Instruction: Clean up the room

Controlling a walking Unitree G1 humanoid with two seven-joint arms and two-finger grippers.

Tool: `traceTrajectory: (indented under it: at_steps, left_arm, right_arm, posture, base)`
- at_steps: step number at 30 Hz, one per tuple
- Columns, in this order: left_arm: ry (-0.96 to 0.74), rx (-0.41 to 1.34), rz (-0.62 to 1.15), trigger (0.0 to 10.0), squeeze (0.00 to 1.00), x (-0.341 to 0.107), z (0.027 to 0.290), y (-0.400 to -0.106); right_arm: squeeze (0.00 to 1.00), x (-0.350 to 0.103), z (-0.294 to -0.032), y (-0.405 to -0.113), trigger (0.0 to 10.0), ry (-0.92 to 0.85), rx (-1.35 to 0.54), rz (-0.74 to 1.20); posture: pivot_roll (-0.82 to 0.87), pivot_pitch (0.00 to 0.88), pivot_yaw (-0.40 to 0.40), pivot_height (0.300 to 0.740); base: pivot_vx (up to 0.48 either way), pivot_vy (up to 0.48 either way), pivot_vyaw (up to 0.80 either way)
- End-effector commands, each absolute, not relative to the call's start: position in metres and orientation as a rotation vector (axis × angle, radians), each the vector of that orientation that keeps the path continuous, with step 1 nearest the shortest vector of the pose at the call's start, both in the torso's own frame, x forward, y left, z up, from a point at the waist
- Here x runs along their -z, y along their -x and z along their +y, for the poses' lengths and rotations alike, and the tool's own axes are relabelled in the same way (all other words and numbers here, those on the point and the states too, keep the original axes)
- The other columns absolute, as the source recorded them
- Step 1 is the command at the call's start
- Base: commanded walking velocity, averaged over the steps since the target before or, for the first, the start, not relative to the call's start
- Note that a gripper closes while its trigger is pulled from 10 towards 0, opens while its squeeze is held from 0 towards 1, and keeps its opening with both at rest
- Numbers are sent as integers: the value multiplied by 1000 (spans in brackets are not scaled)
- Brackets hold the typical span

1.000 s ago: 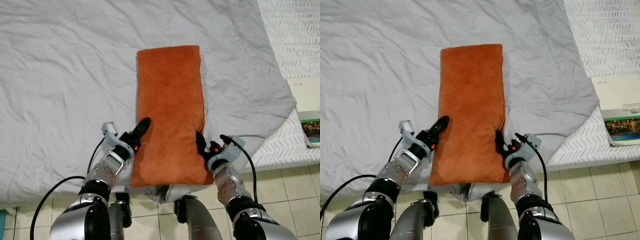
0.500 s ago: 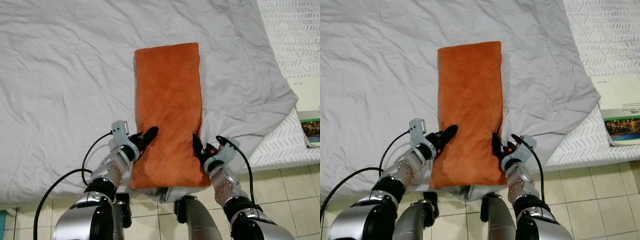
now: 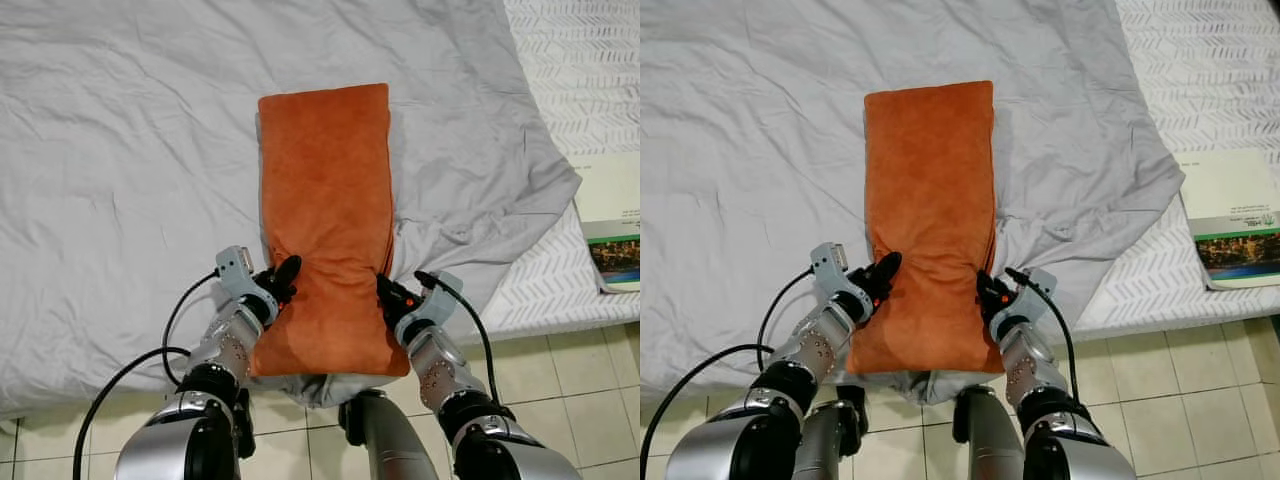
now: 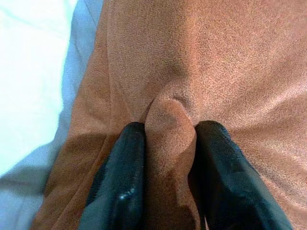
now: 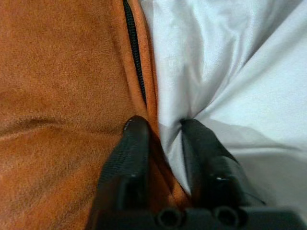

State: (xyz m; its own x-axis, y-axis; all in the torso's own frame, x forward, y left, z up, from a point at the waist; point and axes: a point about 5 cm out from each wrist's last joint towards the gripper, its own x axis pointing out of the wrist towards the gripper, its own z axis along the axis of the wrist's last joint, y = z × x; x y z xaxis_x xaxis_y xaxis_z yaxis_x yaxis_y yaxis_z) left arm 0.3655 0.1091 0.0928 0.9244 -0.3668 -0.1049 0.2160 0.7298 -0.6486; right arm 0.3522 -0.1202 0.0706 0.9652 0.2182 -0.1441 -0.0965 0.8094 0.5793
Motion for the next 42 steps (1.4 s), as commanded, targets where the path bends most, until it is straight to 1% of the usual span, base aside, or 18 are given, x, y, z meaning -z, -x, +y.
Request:
traceTrajectory:
  at_steps: [1, 6, 10, 11, 12, 14, 15, 17, 21, 22, 23, 28, 34, 38, 39, 40, 41, 42]
  left_arm:
    - [723, 300, 470, 0, 0, -45, 87, -335]
    - [715, 298, 448, 0, 0, -48, 91, -338]
    - [664, 331, 418, 0, 0, -53, 91, -341]
    - [559, 388, 372, 0, 0, -63, 87, -345]
    - [559, 388, 372, 0, 0, -63, 87, -345]
    - [419, 477, 278, 0, 0, -80, 80, -349]
    - [374, 517, 224, 0, 0, -89, 77, -349]
    - [366, 557, 126, 0, 0, -109, 75, -344]
    - [383, 569, 74, 0, 0, -121, 77, -335]
    - [387, 585, 61, 0, 0, -124, 78, -324]
    - [383, 591, 60, 0, 0, -124, 78, -319]
    - [385, 593, 75, 0, 0, -124, 79, -307]
    - [390, 561, 43, 0, 0, -137, 81, -305]
    - [328, 567, 9, 0, 0, -147, 83, -304]
    - [282, 573, -2, 0, 0, -150, 86, -304]
    - [271, 576, -8, 0, 0, -153, 88, -303]
    - [238, 583, -16, 0, 0, -156, 90, -303]
    - [207, 594, -25, 0, 0, -159, 92, -303]
  right_arm:
    - [0, -27, -81, -320, 0, -634, -273, 467]
    - [0, -30, -74, -320, 0, -627, -302, 463]
    - [0, -34, -78, -324, 0, -572, -309, 438]
    - [0, -46, -92, -334, 0, -405, -284, 339]
    - [0, -46, -92, -334, 0, -405, -284, 339]
    - [0, -69, -110, -345, 0, -169, -249, 170]
    - [0, -80, -116, -347, 0, -88, -241, 93]
    - [0, -94, -126, -345, 0, 4, -216, -15]
    - [0, -98, -136, -334, 0, 29, -185, -68]
    - [0, -95, -147, -317, 0, 22, -143, -72]
    - [0, -94, -150, -312, 0, 22, -130, -69]
    - [0, -91, -154, -296, 0, 41, -106, -62]
    - [0, -108, -154, -294, 0, 61, -79, -125]
    - [0, -129, -152, -297, 0, 77, -71, -199]
    - [0, -138, -151, -298, 0, 81, -76, -223]
    - [0, -142, -151, -297, 0, 79, -79, -229]
    - [0, -146, -153, -297, 0, 65, -73, -237]
    - [0, -151, -154, -295, 0, 57, -71, -247]
  posture:
    - [-113, 715, -123, 740]
    - [-108, 722, -124, 740]
    - [-109, 724, -125, 740]
    - [-110, 725, -122, 740]
    - [-110, 725, -122, 740]
    - [-114, 723, -124, 740]
    - [-117, 725, -125, 740]
    - [-117, 726, -126, 740]
    - [-115, 724, -129, 740]
    - [-117, 725, -134, 740]
    - [-117, 725, -134, 740]
    - [-127, 726, -142, 740]
    - [-125, 718, -143, 740]
    - [-118, 696, -132, 740]
    - [-106, 662, -117, 740]
    - [-106, 662, -117, 740]
    - [-88, 613, -102, 740]
    - [-78, 588, -95, 740]
  base:
    - [0, 0, 0]
    - [0, 0, 0]
    - [0, 0, 0]
    - [0, 0, 0]
    - [0, 0, 0]
    - [0, 0, 0]
    - [0, 0, 0]
    - [0, 0, 0]
    - [0, 0, 0]
    - [0, 0, 0]
    - [0, 0, 0]
    - [0, 0, 0]
    - [0, 0, 0]
    - [0, 0, 0]
    - [0, 0, 0]
    - [0, 0, 0]
    - [0, 0, 0]
    - [0, 0, 0]
